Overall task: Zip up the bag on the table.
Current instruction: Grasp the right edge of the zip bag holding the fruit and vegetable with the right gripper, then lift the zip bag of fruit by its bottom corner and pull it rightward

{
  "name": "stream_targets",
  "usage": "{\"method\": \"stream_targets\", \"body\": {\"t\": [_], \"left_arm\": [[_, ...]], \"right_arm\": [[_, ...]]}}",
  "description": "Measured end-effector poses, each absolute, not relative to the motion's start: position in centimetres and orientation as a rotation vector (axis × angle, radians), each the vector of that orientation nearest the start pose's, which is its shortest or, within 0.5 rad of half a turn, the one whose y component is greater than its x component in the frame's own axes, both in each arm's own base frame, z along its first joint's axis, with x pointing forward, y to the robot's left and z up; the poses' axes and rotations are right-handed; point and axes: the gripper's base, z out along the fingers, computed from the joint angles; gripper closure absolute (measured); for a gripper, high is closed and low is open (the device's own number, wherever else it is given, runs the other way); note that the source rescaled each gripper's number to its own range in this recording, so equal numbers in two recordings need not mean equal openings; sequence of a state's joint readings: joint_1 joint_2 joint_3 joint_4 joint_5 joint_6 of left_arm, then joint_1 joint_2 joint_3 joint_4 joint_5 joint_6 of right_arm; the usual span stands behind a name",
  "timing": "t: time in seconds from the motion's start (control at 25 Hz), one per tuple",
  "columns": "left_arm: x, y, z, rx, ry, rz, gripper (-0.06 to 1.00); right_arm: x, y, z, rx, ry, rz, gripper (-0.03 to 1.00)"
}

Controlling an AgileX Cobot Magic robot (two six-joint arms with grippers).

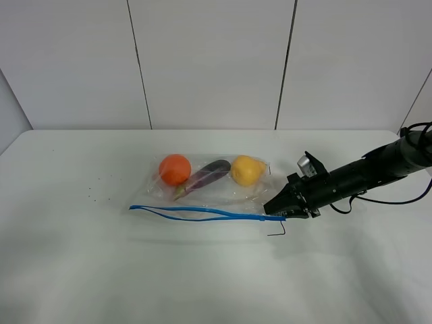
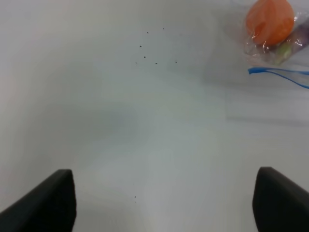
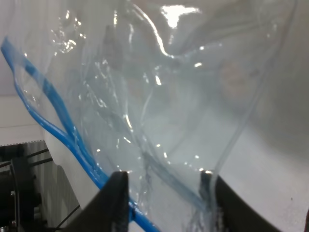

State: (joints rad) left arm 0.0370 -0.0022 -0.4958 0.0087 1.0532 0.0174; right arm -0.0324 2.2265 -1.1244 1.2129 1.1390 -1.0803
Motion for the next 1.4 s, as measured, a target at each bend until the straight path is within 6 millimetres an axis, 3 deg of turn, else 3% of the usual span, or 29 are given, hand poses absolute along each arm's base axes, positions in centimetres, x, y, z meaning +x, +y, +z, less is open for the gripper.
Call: {"method": "stream_targets", "body": {"t": [0.16,0.28,0.6,0.8,1.12,1.4], "left_arm": [[-0.4,0.1,27.7,-0.02,2.039,0.044,-0.06],[-0.4,0.1,27.7,-0.02,2.039,0.044,-0.06],[-0.4,0.1,27.7,-0.02,2.039,0.044,-0.06],[-0.4,0.1,27.7,-0.02,2.039,0.044,-0.06],[-0.4,0.1,27.7,-0.02,2.039,0.044,-0.06],[-0.4,0.1,27.7,-0.02,2.039,0.044,-0.06]], "right_arm": [[35.2,6.6,7.4,-0.207,2.691,1.508,0.77],[35.1,6.6,7.4,-0.213,2.688,1.51,0.96],[35.1,6.8,7.8,-0.213,2.662,1.571,0.97],[35.4,7.0,8.5,-0.122,2.628,1.626,0.97],[35.8,7.1,12.5,-0.006,2.581,1.63,0.97],[36.0,7.1,13.4,0.178,2.575,1.687,0.97]]}}
